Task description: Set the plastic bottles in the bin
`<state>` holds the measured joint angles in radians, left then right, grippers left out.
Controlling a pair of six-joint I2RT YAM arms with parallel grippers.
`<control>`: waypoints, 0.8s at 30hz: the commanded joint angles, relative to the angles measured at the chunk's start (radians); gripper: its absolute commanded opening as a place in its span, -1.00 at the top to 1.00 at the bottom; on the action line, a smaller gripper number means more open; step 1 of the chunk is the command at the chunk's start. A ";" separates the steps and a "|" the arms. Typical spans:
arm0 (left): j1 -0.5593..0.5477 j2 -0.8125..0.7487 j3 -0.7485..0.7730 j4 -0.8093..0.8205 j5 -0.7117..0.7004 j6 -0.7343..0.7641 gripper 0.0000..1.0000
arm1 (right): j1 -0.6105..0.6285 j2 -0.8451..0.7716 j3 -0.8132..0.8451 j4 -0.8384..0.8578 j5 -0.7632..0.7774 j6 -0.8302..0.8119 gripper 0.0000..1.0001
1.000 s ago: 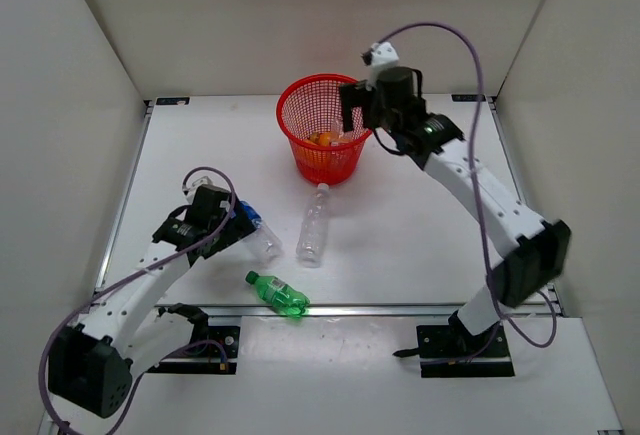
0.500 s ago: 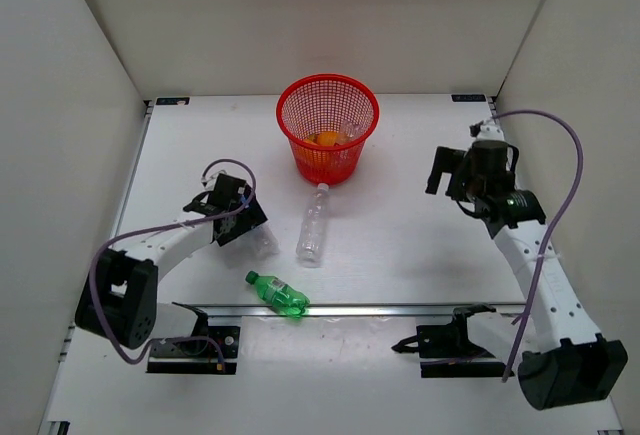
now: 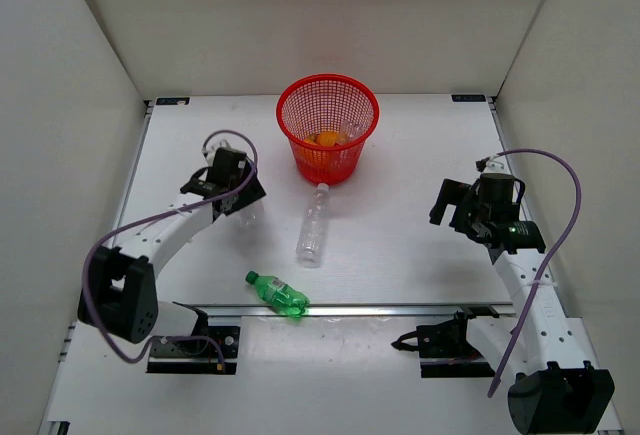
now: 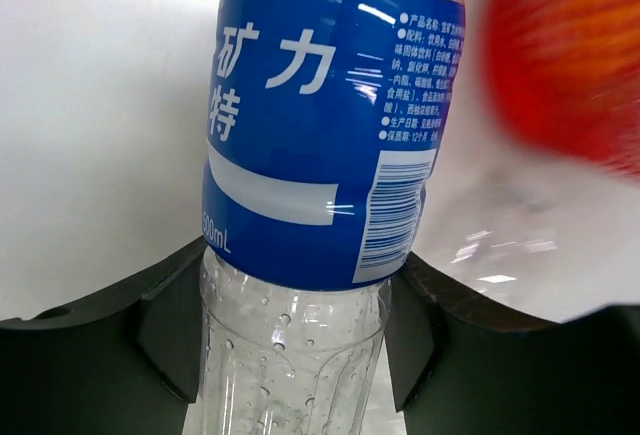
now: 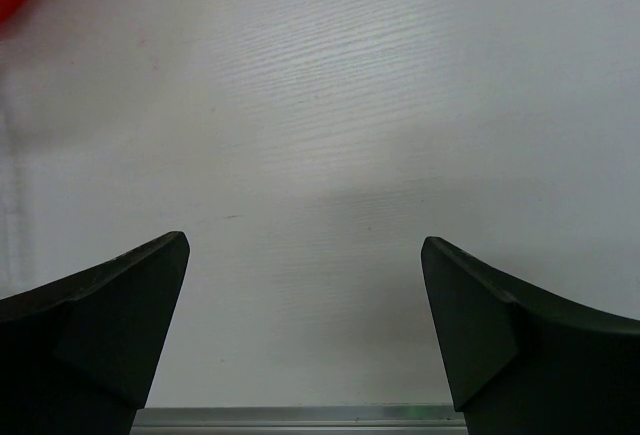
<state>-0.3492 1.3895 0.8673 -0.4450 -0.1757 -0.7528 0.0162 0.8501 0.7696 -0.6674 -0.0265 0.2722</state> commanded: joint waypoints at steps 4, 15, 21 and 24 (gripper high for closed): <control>-0.092 -0.120 0.398 0.055 -0.151 0.101 0.09 | 0.019 -0.013 -0.053 0.043 -0.064 -0.028 -1.00; -0.209 0.405 0.958 0.161 -0.076 0.161 -0.28 | 0.158 -0.017 -0.133 0.130 -0.062 0.022 -0.98; -0.234 0.595 1.137 0.095 -0.004 0.168 -0.98 | 0.257 0.007 -0.130 0.163 -0.018 0.042 -0.98; -0.258 0.563 1.136 0.101 -0.022 0.191 -0.95 | 0.329 0.036 -0.109 0.154 0.023 0.036 -0.98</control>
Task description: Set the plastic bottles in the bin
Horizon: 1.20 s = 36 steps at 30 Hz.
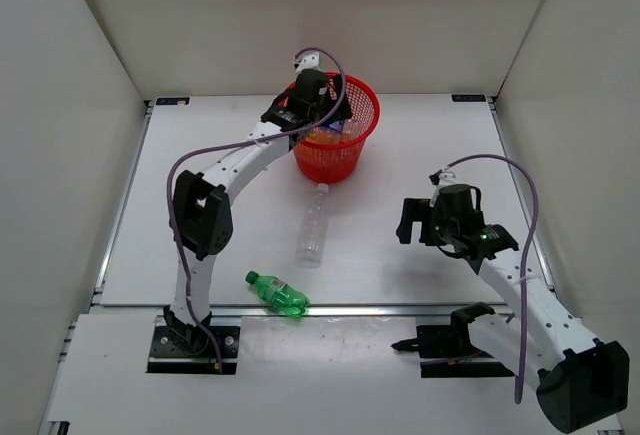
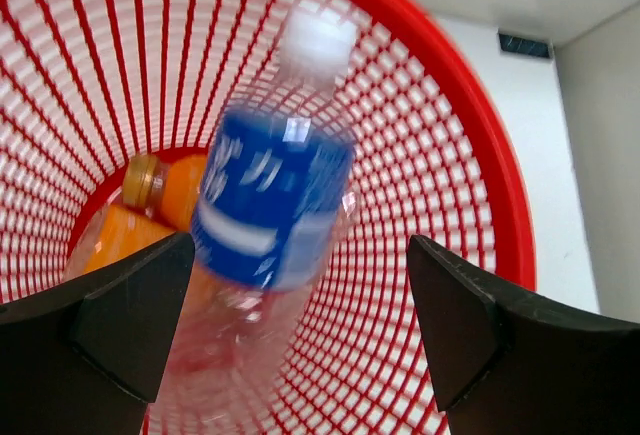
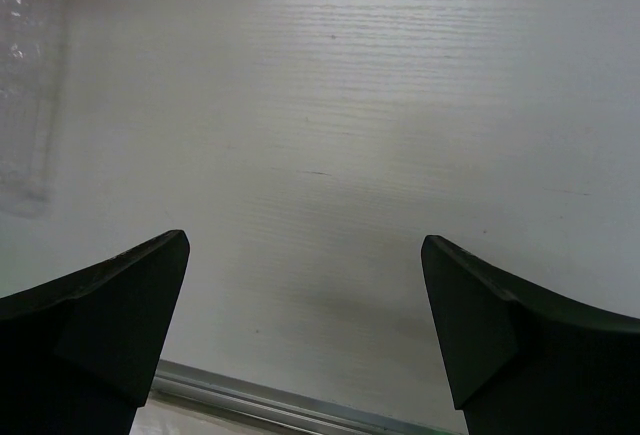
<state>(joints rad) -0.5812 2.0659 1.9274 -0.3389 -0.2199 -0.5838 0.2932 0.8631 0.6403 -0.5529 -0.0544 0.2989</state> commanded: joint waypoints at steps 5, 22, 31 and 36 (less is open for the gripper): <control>-0.054 -0.332 -0.005 -0.005 -0.059 0.116 -0.97 | 0.214 0.109 0.114 0.027 0.160 0.005 -0.98; 0.104 -1.461 -1.076 -0.577 -0.017 -0.268 -0.97 | 0.583 0.743 0.476 0.366 0.258 0.224 -0.98; 0.092 -1.618 -1.196 -0.726 0.063 -0.375 -0.98 | 0.622 0.982 0.512 0.461 0.401 0.296 -0.97; 0.092 -1.638 -1.249 -0.704 0.109 -0.387 -0.98 | 0.649 1.030 0.535 0.397 0.470 0.301 -0.22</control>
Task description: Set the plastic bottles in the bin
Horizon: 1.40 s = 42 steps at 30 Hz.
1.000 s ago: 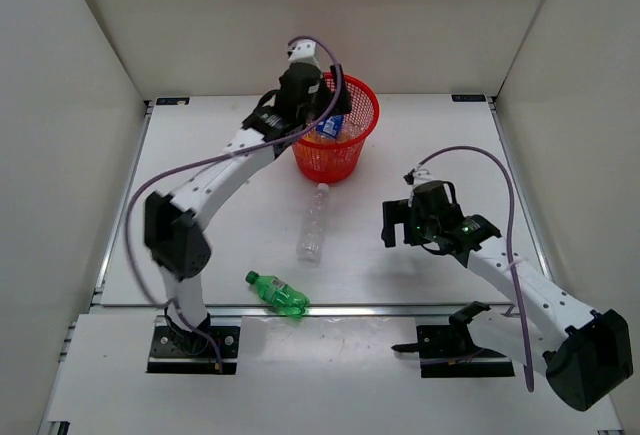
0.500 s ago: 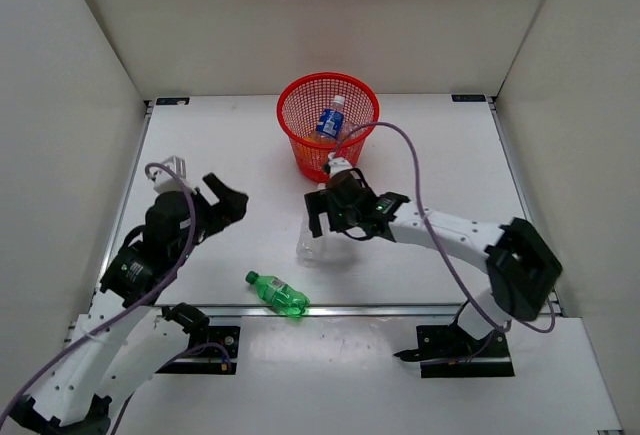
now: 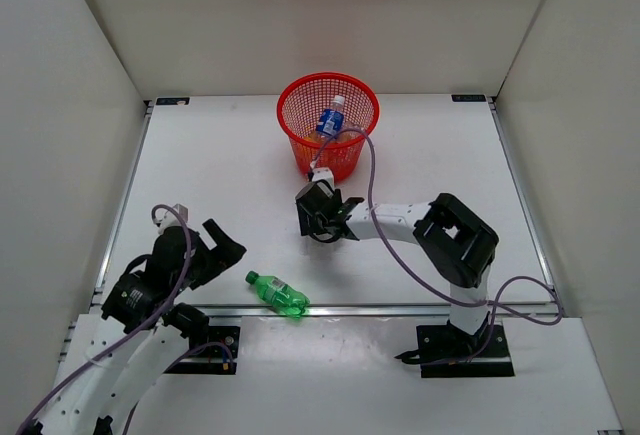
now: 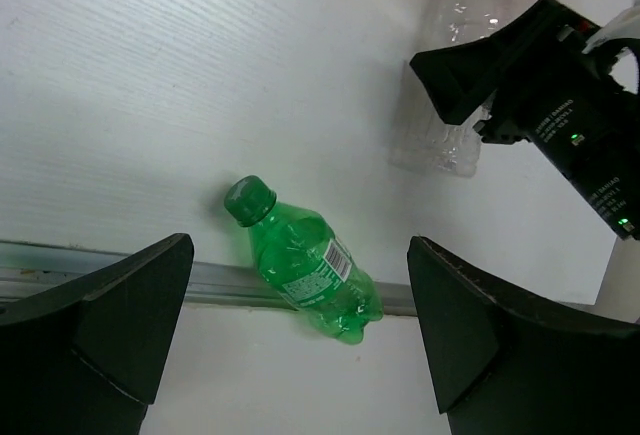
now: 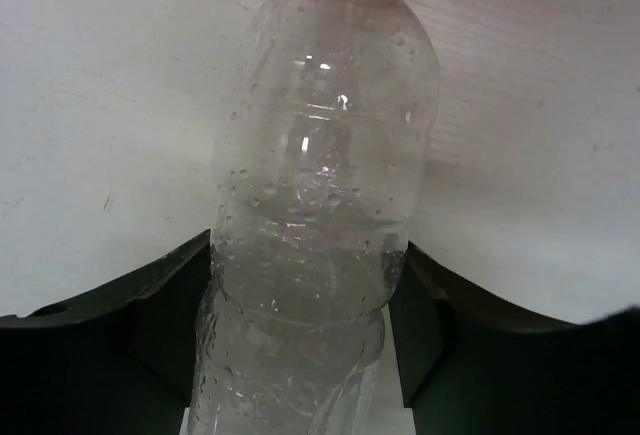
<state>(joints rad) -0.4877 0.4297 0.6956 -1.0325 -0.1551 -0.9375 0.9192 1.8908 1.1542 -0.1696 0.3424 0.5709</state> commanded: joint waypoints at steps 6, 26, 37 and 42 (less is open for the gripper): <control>0.001 0.047 0.031 -0.018 0.005 0.037 -0.98 | 0.059 -0.183 -0.105 -0.088 0.083 0.066 0.33; 0.123 0.279 0.001 0.224 0.019 0.152 -0.98 | -0.313 -0.414 0.370 -0.035 -0.287 -0.516 0.45; 0.120 0.342 0.021 0.186 0.040 0.164 -0.97 | -0.373 0.010 0.697 0.099 -0.325 -0.502 -0.08; 0.083 0.350 0.019 0.063 0.078 0.149 -0.97 | -0.375 0.074 0.783 0.033 -0.332 -0.511 -0.98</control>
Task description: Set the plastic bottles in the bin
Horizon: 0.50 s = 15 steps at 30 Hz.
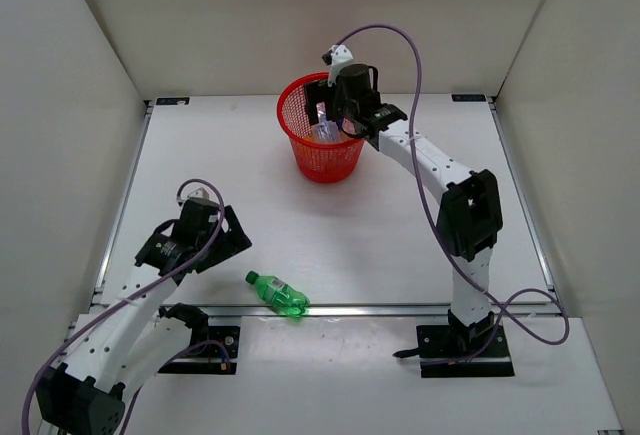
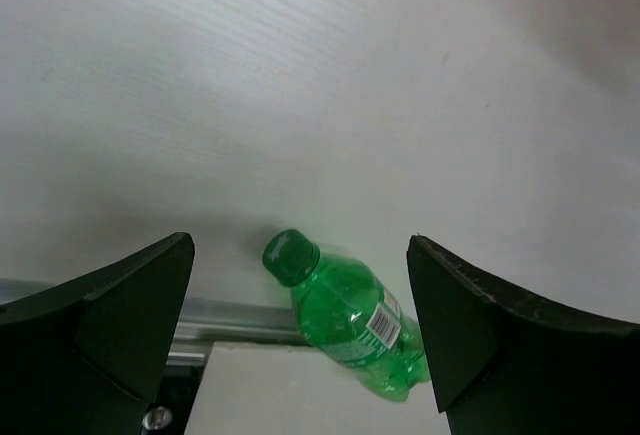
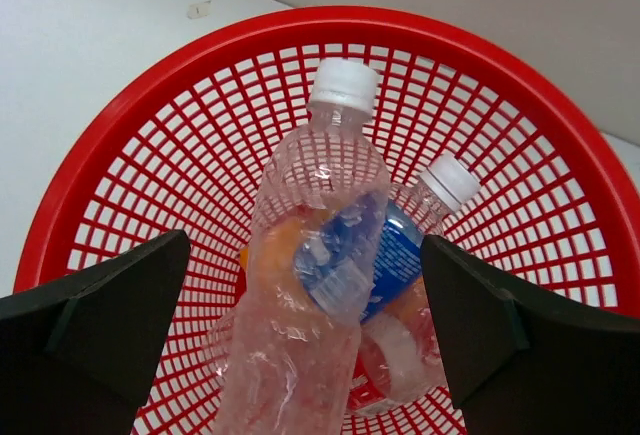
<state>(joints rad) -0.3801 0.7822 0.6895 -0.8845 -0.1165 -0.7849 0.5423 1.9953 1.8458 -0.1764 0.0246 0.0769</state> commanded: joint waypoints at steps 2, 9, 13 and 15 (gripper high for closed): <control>-0.043 -0.038 -0.010 -0.091 0.104 -0.031 -0.97 | 0.007 -0.046 0.069 0.020 0.017 -0.025 -0.98; -0.155 -0.087 -0.120 -0.106 0.204 -0.171 -0.97 | 0.034 -0.245 -0.150 0.003 0.104 -0.029 -0.99; -0.184 -0.129 -0.168 -0.067 0.198 -0.292 -0.97 | 0.051 -0.505 -0.458 0.067 0.251 -0.016 -0.98; -0.203 -0.152 -0.208 -0.016 0.213 -0.347 -0.97 | 0.036 -0.584 -0.551 0.049 0.277 0.009 -0.99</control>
<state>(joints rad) -0.5632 0.6632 0.5217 -0.9562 0.0685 -1.0103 0.5838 1.5303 1.3777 -0.1776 0.1955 0.0578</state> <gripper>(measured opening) 0.987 0.994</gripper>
